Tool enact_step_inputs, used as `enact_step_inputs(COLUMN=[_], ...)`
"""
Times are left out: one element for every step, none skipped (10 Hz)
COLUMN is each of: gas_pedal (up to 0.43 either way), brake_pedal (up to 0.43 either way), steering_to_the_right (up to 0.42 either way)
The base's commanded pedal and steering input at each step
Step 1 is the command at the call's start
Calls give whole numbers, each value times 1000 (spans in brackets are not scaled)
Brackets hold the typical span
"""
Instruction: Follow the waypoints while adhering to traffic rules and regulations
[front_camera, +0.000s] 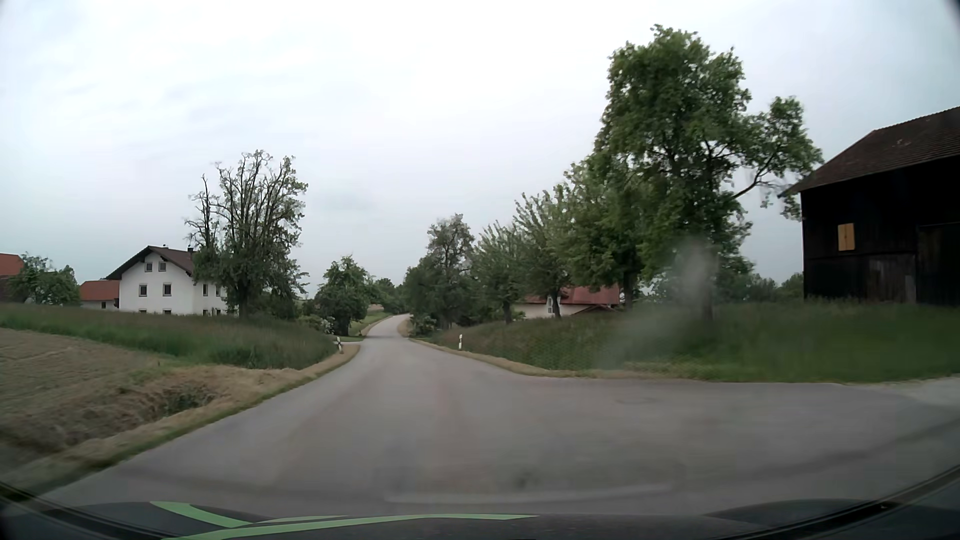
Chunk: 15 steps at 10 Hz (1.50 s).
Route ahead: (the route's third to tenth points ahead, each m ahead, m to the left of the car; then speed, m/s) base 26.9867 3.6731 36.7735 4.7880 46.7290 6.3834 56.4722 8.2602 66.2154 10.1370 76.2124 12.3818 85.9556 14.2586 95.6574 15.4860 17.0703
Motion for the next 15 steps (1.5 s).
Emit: enact_step_inputs(gas_pedal=[189,177,150,150,150,150,150,150,150,150,150,150,130,130,130], brake_pedal=[0,0,0,0,0,0,0,0,0,0,0,0,0,0,0], steering_to_the_right=[-38,-36,-34,-33,-32,-32,-32,-32,-31,-30,-29,-25,-20,-19,-16])
